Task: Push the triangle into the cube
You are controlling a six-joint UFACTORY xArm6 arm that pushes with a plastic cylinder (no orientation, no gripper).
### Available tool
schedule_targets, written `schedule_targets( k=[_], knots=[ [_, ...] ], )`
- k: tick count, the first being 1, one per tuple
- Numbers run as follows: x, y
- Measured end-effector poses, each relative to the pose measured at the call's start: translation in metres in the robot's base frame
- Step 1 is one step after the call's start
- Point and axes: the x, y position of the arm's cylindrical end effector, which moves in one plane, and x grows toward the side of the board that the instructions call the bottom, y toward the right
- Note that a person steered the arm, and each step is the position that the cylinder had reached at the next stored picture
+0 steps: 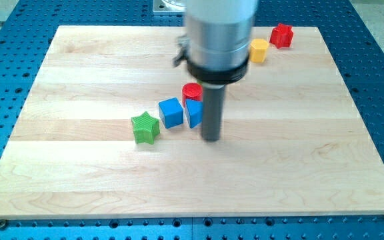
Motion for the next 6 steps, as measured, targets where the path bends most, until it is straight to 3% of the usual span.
schedule_targets(
  k=[1,2,6],
  knots=[
    [-0.030,0.004],
    [-0.034,-0.023],
    [-0.008,-0.086]
  ],
)
